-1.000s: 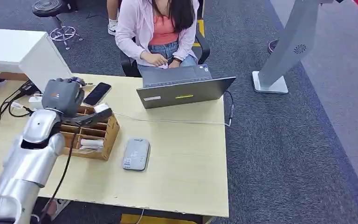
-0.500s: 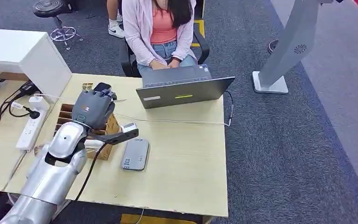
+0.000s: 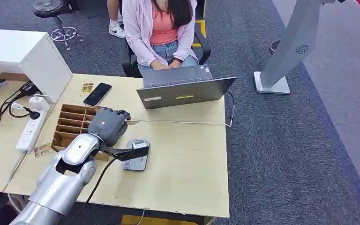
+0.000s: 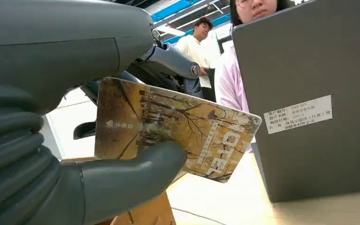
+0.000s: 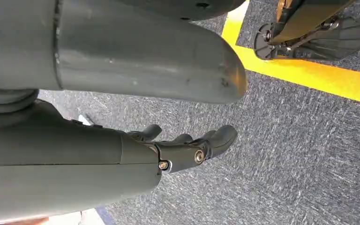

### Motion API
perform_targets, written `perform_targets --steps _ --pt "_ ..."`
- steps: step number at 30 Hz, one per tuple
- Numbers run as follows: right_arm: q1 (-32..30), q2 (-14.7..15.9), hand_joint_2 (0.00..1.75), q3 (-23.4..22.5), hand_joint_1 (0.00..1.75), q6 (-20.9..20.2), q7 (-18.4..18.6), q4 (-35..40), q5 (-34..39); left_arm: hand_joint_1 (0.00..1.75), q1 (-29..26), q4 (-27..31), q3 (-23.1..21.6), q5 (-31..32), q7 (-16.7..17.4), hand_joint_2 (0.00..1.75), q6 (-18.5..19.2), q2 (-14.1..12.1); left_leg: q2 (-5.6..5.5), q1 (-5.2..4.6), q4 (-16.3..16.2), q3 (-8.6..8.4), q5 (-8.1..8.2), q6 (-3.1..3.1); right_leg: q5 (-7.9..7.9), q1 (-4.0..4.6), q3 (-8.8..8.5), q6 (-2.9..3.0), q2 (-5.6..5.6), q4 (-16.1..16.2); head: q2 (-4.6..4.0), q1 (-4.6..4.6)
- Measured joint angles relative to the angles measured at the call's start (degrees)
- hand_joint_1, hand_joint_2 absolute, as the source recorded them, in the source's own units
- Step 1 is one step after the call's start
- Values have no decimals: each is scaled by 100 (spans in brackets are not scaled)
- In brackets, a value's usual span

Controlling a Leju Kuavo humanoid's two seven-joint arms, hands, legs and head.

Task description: Pass the card to the sensor for recognition and then transmit it.

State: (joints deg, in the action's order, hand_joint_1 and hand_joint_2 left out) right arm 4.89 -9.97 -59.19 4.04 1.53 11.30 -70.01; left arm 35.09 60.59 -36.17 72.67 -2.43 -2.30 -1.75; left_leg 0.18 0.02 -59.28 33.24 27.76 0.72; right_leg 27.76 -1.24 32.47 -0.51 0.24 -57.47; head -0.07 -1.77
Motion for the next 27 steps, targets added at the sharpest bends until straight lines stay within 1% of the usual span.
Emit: perform_targets --steps 4,7,13,14,19,21,27 --pt "1 0 0 -2 0 0 0 0 -2 175 0 -39 -83 -57 -9 175 88 -7 0 0 0 0 0 0 0 0 0 0 0 0 0 0" --pt "1 0 0 -2 0 0 0 0 -22 175 1 -101 -168 -136 -92 175 192 -20 0 0 0 0 0 0 0 0 0 0 0 0 0 -2" --pt "2 -2 0 -2 0 -2 0 0 -103 175 13 -413 -444 -339 -201 175 365 -17 0 -1 0 0 0 0 0 -1 0 0 0 0 0 -2" --pt "2 -2 0 -2 0 -2 0 -2 -112 175 13 -470 -488 -376 -208 175 409 -17 0 -1 0 0 0 0 0 -1 0 0 0 0 0 0" --pt "2 -4 0 -2 0 -2 15 -2 -155 175 115 -880 -778 -872 -437 175 872 -31 0 0 0 0 0 0 0 0 0 0 0 0 0 0" --pt "2 -7 0 -2 0 -4 15 -2 -171 175 148 -990 -863 -960 -490 175 953 -46 0 0 0 0 0 0 0 0 0 0 1 0 0 0" --pt "1 -9 0 -2 0 -55 24 -2 -201 175 340 -1172 -1086 -1240 -479 175 1145 -125 0 0 1 0 0 0 0 0 -2 0 -1 0 0 -2"
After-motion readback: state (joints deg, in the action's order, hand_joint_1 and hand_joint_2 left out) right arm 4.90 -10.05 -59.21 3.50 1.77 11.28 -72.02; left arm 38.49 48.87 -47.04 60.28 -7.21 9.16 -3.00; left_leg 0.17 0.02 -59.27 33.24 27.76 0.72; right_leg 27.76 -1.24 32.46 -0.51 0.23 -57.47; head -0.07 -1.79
